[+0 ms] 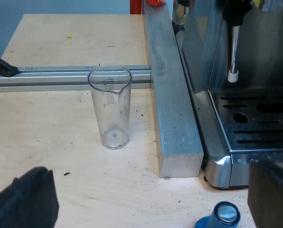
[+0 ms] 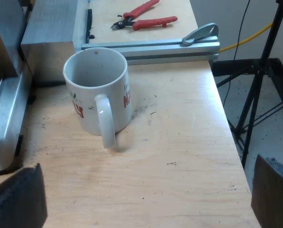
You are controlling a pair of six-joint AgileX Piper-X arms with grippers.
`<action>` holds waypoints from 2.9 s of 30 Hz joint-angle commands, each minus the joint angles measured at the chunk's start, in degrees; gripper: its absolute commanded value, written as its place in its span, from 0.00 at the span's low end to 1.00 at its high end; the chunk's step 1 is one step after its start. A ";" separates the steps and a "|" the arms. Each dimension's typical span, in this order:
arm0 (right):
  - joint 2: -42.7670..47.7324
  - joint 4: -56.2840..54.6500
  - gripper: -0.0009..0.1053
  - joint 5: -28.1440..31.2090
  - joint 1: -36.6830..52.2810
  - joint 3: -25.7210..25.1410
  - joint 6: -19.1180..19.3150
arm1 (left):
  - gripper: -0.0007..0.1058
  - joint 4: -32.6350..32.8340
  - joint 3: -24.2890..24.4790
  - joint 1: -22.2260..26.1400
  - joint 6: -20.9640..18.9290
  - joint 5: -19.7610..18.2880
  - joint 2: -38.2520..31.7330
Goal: Place mug into machine
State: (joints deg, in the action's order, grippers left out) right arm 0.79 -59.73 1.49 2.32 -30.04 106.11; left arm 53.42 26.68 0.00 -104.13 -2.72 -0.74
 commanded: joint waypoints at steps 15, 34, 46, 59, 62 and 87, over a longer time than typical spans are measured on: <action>-7.72 -5.18 0.84 -0.82 -6.04 -9.60 -1.23 | 0.77 -1.10 5.72 -4.43 -0.75 -15.10 0.33; -22.76 -9.59 0.84 -5.20 -6.52 -16.49 -1.23 | 0.77 -9.11 0.43 -28.59 2.80 -29.26 7.97; -22.76 -5.32 0.84 -5.17 -6.52 -11.92 -1.42 | 0.77 -22.52 -9.73 -29.43 2.80 -29.26 8.12; -23.04 28.38 0.84 -5.96 -6.52 11.12 -1.31 | 0.77 -22.52 -9.72 -29.43 2.80 -29.26 8.12; -23.65 38.04 0.84 -6.79 -6.52 15.89 -1.29 | 0.77 -22.52 -9.72 -29.43 2.80 -29.26 8.12; -74.10 89.41 0.84 -6.78 -6.52 20.30 -0.90 | 0.77 -22.52 -9.72 -29.43 2.80 -29.26 8.12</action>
State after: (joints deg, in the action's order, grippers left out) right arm -72.19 27.35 -4.86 -4.13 -8.64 104.74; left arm 31.58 16.70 -29.24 -101.55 -31.57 7.30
